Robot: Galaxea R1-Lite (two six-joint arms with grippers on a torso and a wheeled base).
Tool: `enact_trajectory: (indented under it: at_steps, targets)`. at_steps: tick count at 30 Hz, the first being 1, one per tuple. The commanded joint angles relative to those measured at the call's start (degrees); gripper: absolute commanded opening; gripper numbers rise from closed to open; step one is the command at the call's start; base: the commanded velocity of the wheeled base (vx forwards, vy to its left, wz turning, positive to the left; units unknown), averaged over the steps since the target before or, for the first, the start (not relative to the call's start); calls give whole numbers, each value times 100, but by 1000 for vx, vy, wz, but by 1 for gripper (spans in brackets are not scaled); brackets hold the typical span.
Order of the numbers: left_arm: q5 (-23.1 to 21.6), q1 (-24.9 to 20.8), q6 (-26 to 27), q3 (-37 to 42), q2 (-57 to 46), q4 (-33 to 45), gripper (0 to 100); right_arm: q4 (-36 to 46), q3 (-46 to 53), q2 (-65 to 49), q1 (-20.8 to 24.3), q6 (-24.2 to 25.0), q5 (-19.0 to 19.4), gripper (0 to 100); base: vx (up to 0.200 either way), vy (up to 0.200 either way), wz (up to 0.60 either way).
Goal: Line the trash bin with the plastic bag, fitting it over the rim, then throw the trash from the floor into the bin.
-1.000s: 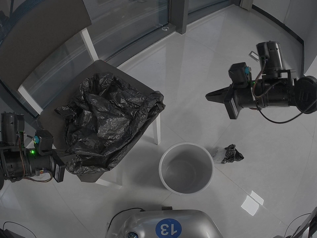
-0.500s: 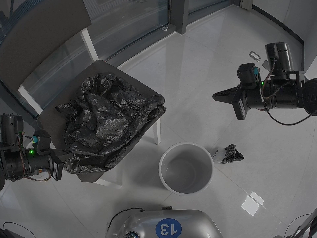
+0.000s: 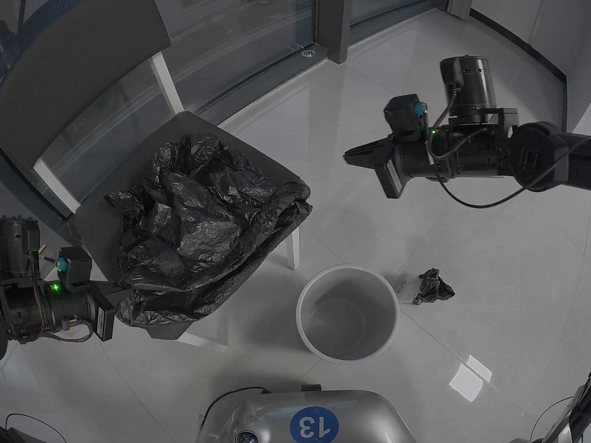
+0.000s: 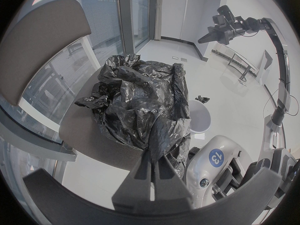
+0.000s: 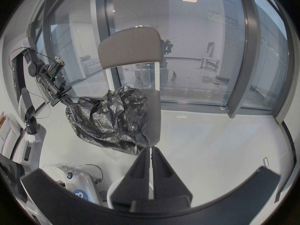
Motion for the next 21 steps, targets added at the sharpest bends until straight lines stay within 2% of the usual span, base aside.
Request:
enact_trajectory:
  at_steps: [1, 17, 21]
  targets:
    - [-3, -2, 1, 94, -153, -2, 0, 2, -316, 477, 208, 0, 6, 100, 0, 0, 0]
    - [-56, 15, -17, 85, -180, -2, 0, 116, -536, 882, 120, -238, 50, 100, 0, 0, 0]
    - [-56, -11, -298, -170, -127, -2, 0, 212, -518, 925, 191, -308, 50, 100, 0, 0, 0]
